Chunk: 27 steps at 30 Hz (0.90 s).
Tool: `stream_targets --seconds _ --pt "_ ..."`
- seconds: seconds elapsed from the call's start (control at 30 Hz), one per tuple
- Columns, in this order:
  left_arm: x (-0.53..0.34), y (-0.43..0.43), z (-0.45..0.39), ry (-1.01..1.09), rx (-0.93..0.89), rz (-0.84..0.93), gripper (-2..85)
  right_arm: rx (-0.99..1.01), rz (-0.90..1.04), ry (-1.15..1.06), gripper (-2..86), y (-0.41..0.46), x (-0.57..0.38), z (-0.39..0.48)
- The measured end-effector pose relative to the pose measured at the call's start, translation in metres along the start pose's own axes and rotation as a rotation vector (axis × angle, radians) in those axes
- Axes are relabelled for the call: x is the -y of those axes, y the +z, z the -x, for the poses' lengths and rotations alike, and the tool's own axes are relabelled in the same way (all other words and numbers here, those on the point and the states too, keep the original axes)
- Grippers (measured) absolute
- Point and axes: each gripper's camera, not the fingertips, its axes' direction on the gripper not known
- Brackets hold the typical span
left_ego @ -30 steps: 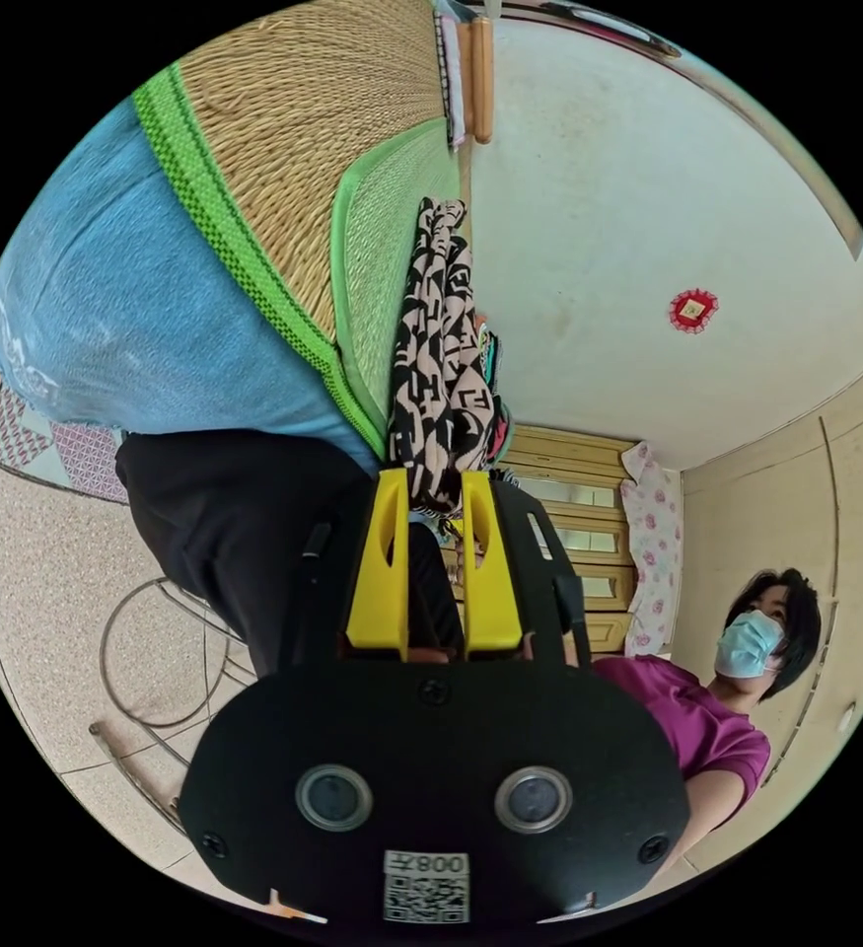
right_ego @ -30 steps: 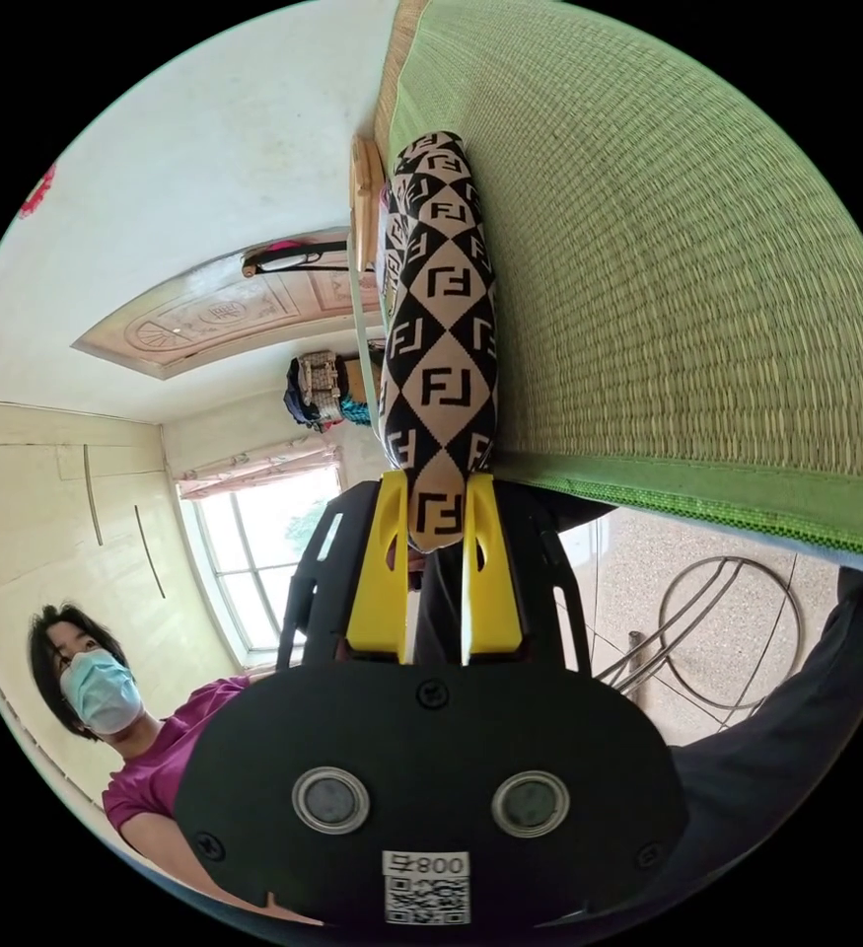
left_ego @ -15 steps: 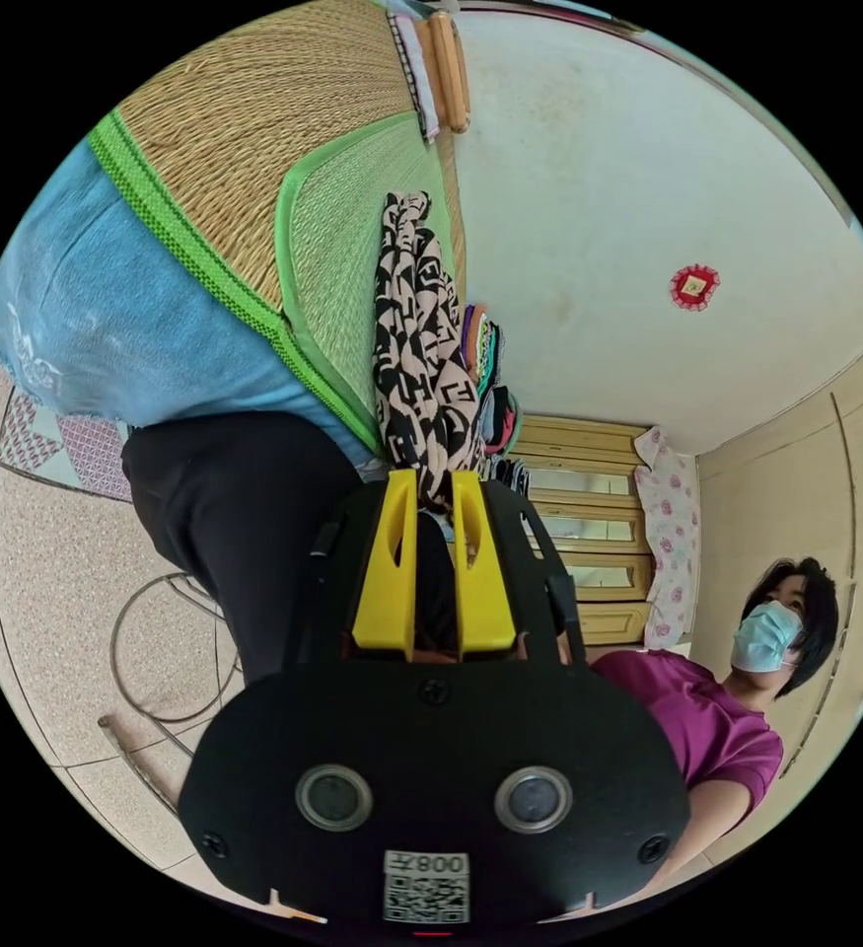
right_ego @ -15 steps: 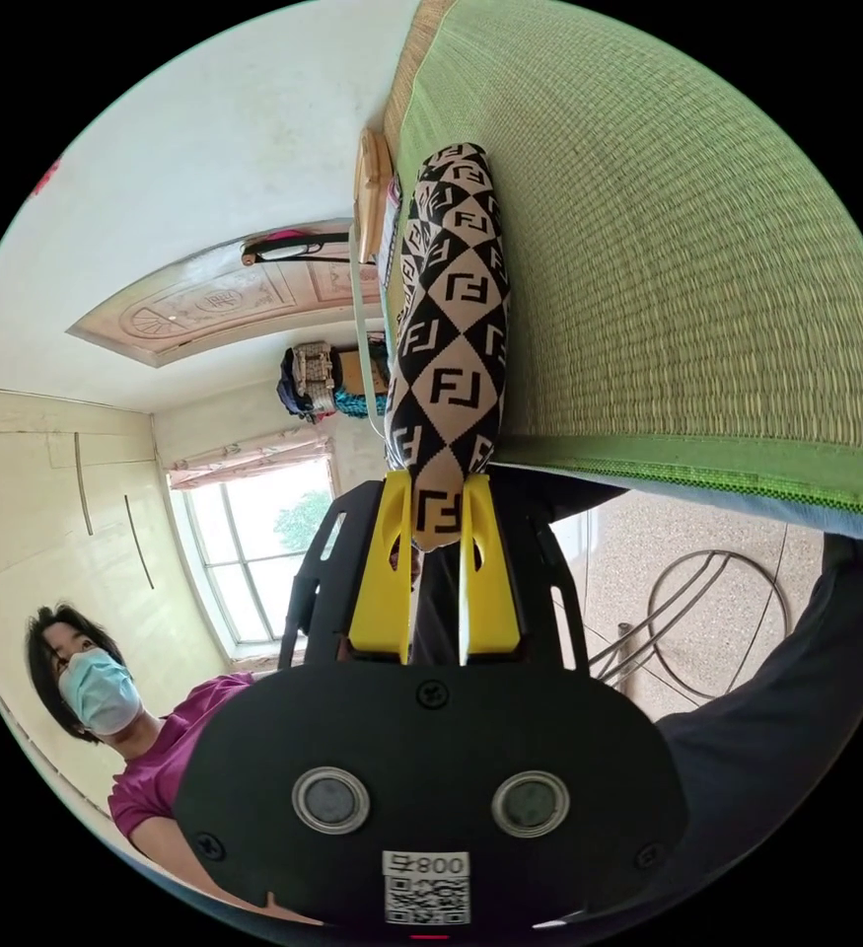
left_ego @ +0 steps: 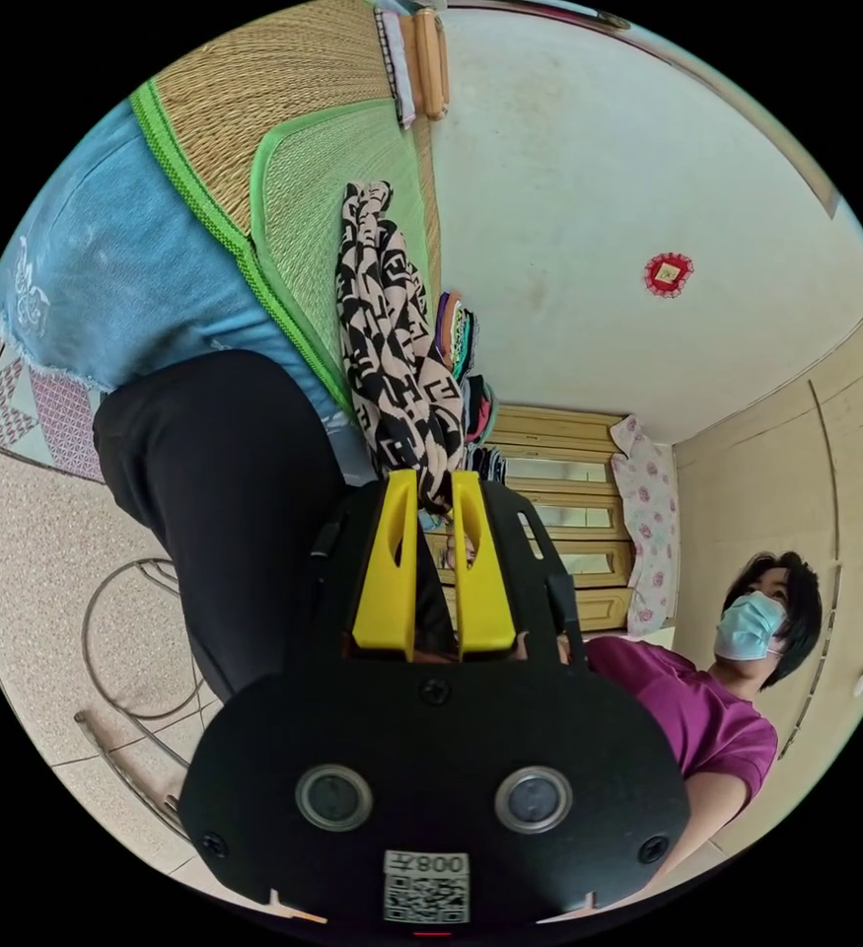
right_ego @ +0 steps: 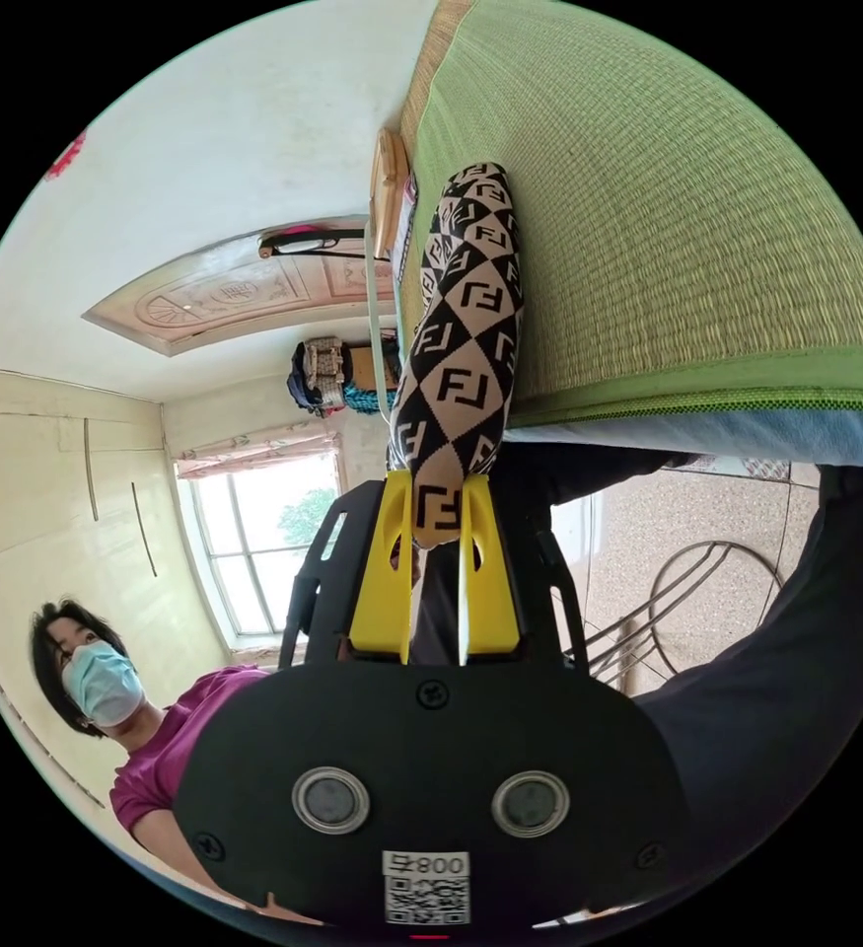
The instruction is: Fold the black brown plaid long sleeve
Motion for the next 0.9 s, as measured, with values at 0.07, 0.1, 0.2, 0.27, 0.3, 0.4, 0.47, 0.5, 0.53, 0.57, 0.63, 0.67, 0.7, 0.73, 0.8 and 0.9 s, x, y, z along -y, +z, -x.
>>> stream_targets --seconds 0.07,0.1,0.2,0.27,0.3,0.4,0.47,0.5,0.53,0.57,0.63,0.67,0.7,0.73,0.8,0.9 --pt "-0.004 0.005 -0.004 0.010 -0.002 0.005 6.5 0.006 -0.003 -0.006 7.8 -0.003 -0.006 -0.010" --pt "-0.007 0.009 -0.007 0.016 -0.003 0.009 6.5 0.007 -0.003 -0.008 7.7 -0.004 -0.007 -0.013" --pt "-0.013 0.019 -0.014 0.034 -0.008 0.015 6.4 0.018 -0.008 -0.019 7.7 -0.009 -0.014 -0.026" --pt "-0.017 0.026 -0.018 0.043 -0.013 0.017 6.4 0.023 -0.010 -0.030 7.6 -0.012 -0.020 -0.036" --pt "-0.019 0.030 -0.021 0.050 -0.016 0.018 6.4 0.024 -0.010 -0.033 7.6 -0.012 -0.021 -0.039" --pt "-0.025 0.042 -0.028 0.067 -0.026 0.022 6.4 0.033 -0.014 -0.048 7.5 -0.016 -0.028 -0.052" --pt "-0.028 0.051 -0.032 0.079 -0.032 0.025 6.4 0.041 -0.019 -0.061 7.5 -0.019 -0.035 -0.062" --pt "-0.030 0.056 -0.035 0.087 -0.035 0.027 6.4 0.043 -0.020 -0.064 7.4 -0.020 -0.037 -0.065" --pt "-0.032 0.062 -0.039 0.096 -0.037 0.029 6.4 0.048 -0.022 -0.072 7.4 -0.021 -0.040 -0.071" --pt "-0.032 0.065 -0.041 0.100 -0.039 0.030 6.4 0.051 -0.024 -0.080 7.4 -0.023 -0.044 -0.076" --pt "-0.035 0.078 -0.048 0.119 -0.044 0.036 6.4 0.054 -0.027 -0.092 7.3 -0.025 -0.050 -0.084" --pt "-0.036 0.082 -0.050 0.124 -0.045 0.038 6.4 0.057 -0.030 -0.101 7.2 -0.026 -0.053 -0.089" --pt "-0.037 0.089 -0.053 0.135 -0.048 0.041 6.4 0.060 -0.033 -0.106 7.2 -0.027 -0.055 -0.091" --pt "-0.038 0.096 -0.057 0.145 -0.052 0.044 6.4 0.064 -0.038 -0.116 7.1 -0.028 -0.059 -0.097" --pt "-0.039 0.108 -0.062 0.159 -0.060 0.046 6.3 0.072 -0.046 -0.128 7.1 -0.030 -0.065 -0.105" --pt "-0.040 0.128 -0.070 0.182 -0.077 0.049 6.2 0.082 -0.062 -0.154 7.0 -0.034 -0.076 -0.119"
